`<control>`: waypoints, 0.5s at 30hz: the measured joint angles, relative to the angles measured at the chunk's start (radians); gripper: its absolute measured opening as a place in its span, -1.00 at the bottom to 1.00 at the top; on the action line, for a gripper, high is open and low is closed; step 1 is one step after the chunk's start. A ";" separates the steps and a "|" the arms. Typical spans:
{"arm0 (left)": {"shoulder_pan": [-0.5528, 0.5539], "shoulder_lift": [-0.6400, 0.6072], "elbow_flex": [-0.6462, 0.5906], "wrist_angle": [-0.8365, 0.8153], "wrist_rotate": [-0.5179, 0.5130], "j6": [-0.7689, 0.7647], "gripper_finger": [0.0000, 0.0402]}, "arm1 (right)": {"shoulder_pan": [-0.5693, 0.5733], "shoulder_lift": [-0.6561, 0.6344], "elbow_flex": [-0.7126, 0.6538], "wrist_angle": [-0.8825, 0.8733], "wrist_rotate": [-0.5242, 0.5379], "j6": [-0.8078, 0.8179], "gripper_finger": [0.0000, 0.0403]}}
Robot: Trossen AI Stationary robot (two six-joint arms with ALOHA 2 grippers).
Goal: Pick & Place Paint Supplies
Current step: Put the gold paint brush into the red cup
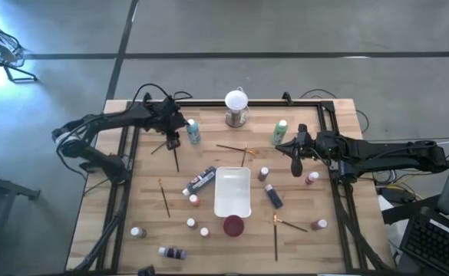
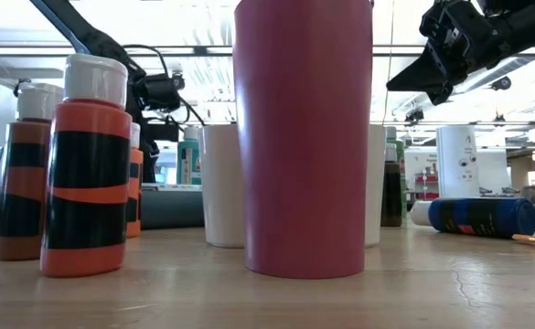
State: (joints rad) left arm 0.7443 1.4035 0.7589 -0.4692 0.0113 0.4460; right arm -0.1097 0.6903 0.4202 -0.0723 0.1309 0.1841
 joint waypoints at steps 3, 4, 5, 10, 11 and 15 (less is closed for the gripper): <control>0.014 0.029 0.001 0.004 0.002 -0.005 -0.14 | 0.000 0.000 0.000 0.000 0.000 0.000 -0.96; 0.018 0.040 0.001 0.002 0.002 -0.010 -0.14 | 0.000 0.000 0.000 0.000 0.000 0.000 -0.96; 0.023 0.048 0.001 0.002 0.000 -0.015 -0.14 | 0.000 0.000 0.000 0.000 0.000 0.000 -0.96; 0.032 0.085 0.004 0.027 -0.024 -0.022 -0.14 | 0.000 0.000 0.000 0.000 0.000 0.000 -0.96; 0.032 0.090 0.005 0.036 -0.025 -0.025 -0.14 | 0.000 0.000 0.000 0.000 0.000 0.000 -0.96; 0.033 0.099 0.005 0.068 -0.027 -0.043 -0.14 | 0.000 0.000 0.000 0.000 0.000 0.000 -0.96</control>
State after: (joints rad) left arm 0.7770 1.5027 0.7635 -0.4010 -0.0158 0.4032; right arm -0.1097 0.6903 0.4202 -0.0721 0.1310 0.1837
